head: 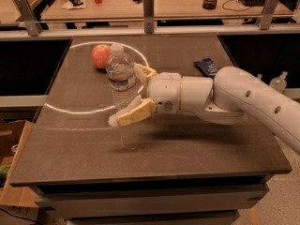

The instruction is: Knock water bottle over

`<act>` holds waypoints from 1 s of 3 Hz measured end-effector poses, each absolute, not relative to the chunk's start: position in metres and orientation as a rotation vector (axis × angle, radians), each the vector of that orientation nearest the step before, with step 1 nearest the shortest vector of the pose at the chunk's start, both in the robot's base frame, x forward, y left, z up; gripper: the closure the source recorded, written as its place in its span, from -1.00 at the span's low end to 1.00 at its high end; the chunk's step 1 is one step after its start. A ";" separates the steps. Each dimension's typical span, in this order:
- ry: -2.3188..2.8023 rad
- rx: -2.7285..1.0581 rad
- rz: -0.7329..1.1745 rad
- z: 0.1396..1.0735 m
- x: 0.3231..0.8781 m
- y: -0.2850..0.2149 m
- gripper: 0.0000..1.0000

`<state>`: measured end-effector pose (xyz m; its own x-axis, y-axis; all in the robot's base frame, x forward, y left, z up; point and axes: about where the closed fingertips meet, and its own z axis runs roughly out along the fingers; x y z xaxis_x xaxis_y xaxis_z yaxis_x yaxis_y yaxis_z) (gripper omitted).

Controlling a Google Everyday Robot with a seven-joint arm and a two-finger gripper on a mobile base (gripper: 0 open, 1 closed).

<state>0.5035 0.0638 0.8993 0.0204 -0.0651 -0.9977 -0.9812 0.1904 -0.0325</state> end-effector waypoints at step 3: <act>1.238 -1.122 1.041 0.902 0.523 0.098 -0.67</act>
Offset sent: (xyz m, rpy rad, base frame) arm 0.0251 0.0352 -0.0018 0.0527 -0.0413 0.0249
